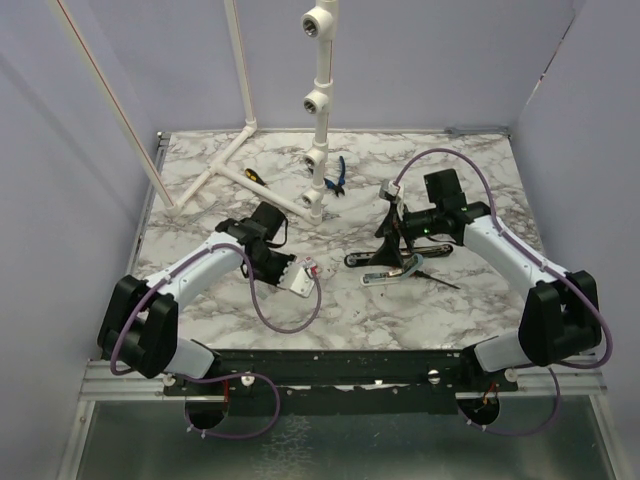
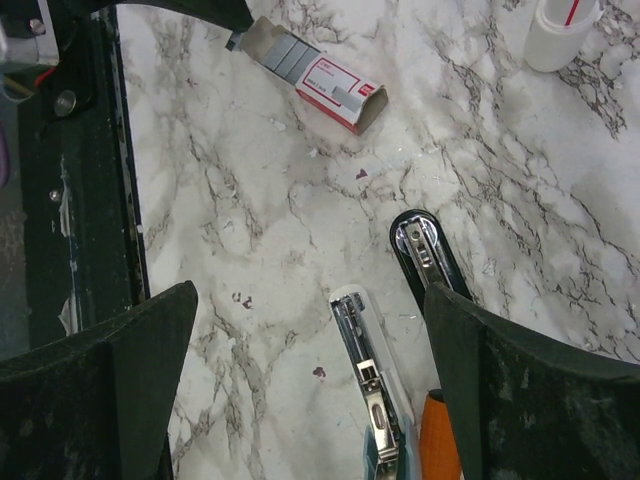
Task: Load the staples into the stapler
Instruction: Pick up the staple from the center of the board.
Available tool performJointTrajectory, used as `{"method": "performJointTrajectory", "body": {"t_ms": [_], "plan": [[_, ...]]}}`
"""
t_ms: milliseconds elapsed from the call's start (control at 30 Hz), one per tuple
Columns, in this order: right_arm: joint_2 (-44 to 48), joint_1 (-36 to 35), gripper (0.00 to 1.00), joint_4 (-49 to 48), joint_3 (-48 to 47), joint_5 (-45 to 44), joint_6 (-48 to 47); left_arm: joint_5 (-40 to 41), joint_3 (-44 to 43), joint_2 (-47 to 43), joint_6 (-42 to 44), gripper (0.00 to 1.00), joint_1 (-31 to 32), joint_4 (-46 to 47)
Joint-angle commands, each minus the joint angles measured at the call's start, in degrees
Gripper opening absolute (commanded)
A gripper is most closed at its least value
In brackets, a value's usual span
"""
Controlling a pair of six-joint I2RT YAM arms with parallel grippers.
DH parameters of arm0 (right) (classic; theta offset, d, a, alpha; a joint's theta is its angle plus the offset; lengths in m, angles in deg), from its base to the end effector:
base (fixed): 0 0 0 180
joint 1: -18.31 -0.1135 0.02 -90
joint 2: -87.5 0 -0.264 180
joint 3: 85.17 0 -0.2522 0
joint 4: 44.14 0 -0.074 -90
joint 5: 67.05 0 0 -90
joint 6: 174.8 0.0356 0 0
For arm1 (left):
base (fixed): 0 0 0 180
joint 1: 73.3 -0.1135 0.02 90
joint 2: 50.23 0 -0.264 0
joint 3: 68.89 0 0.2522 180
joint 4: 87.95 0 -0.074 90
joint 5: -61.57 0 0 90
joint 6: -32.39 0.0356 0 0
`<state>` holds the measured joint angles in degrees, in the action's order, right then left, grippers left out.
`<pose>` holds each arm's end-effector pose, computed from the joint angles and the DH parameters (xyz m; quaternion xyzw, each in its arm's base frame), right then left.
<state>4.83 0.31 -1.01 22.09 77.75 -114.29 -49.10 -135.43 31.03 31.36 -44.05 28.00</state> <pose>0.2683 0.1178 0.2563 -0.4725 0.7121 0.4061 0.3235 0.2074 -0.1305 0.2051 0.8492 0.4876 -0.1069 0.1724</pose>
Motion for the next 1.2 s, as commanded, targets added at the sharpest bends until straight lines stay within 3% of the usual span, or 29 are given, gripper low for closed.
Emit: {"method": "performJointTrajectory", "body": {"t_ms": [0,167,267,367,533,700,800,900,1167], "plan": [[3.7,-0.1,1.00,-3.9,0.2,1.5,2.4,-12.7,-4.0,-2.1,-15.2,0.00,-0.2,3.4],[9.6,-0.1,1.00,-10.2,2.3,2.1,5.8,-22.1,-5.3,-2.1,-32.1,0.00,0.2,11.4],[11.5,-0.1,1.00,-9.0,0.6,2.3,3.5,-27.0,-6.6,-0.8,-44.5,0.00,1.0,17.1],[12.5,-0.1,1.00,-5.5,-0.9,2.9,-1.2,-27.3,-8.3,0.9,-58.0,0.00,2.7,22.7],[11.5,-0.1,1.00,-3.9,0.2,6.4,-1.3,-27.2,-10.9,3.5,-71.3,0.00,4.6,27.7],[8.5,-0.1,0.99,-8.0,2.3,9.0,8.1,-20.2,-11.6,3.5,-74.1,0.00,8.2,30.7],[6.4,-0.1,0.89,-10.4,2.8,8.5,13.9,-11.4,-11.9,3.1,-71.9,0.00,11.4,31.1],[3.4,-0.1,0.69,-11.2,2.1,7.6,17.6,-6.6,-13.0,3.7,-72.1,0.00,13.0,31.2],[-3.7,-0.1,0.61,-11.6,2.0,11.2,20.7,2.3,-15.3,5.0,-72.9,0.00,16.4,31.3]]}}
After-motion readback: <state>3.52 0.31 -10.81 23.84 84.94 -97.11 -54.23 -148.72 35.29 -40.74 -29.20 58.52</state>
